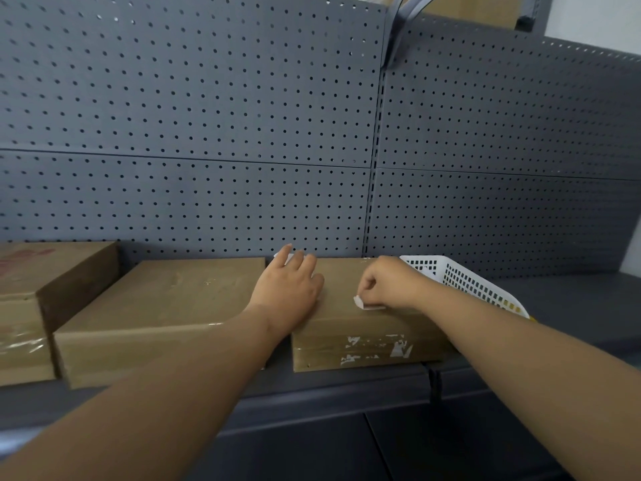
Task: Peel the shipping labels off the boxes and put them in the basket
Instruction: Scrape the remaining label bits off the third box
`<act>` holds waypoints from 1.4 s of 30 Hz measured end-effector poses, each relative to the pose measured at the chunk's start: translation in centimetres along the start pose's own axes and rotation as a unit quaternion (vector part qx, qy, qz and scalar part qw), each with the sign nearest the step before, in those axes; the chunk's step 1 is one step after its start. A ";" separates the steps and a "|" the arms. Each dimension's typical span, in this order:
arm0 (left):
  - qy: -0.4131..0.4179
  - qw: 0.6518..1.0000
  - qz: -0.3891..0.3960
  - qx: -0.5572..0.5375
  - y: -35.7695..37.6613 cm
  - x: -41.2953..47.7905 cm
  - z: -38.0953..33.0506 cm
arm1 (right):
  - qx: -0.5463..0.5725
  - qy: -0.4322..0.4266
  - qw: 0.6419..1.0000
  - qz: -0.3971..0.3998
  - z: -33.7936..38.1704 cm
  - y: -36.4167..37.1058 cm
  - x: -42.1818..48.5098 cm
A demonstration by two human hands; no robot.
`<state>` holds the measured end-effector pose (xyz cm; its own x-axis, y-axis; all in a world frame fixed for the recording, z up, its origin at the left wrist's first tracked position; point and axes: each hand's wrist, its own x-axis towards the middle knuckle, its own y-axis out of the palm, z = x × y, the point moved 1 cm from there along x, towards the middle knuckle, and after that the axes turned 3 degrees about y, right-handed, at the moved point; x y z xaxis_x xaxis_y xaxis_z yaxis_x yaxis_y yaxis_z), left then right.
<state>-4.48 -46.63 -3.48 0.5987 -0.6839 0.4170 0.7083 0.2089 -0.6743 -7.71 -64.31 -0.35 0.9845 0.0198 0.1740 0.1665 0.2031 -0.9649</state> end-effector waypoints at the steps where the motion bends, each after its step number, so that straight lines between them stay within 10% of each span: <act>1: 0.001 1.000 0.002 0.000 0.0 0.0 0.0 | 0.027 0.013 1.000 -0.006 -0.4 -0.2 -0.1; 14: 0.003 1.000 -0.007 -0.002 0.1 0.1 -0.2 | -0.135 -0.073 0.987 0.042 0.3 -0.1 -0.9; 23: 0.005 1.000 -0.006 0.002 0.1 0.1 -0.3 | 0.017 0.002 0.999 0.045 -1.3 -0.8 -0.4; 37: 0.006 1.000 -0.002 0.006 0.0 0.0 -0.3 | -0.167 -0.083 0.982 0.033 -0.7 -0.3 -1.4; 42: 0.003 1.000 0.000 0.003 0.0 -0.1 -0.4 | -0.034 -0.026 0.999 0.031 -2.2 -0.1 -0.9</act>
<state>-4.66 -46.88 -3.75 0.5957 -0.6888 0.4131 0.7108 0.2125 -0.6706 -8.45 -66.53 -0.82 0.9893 0.0817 0.1209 0.1093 0.1339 -0.9849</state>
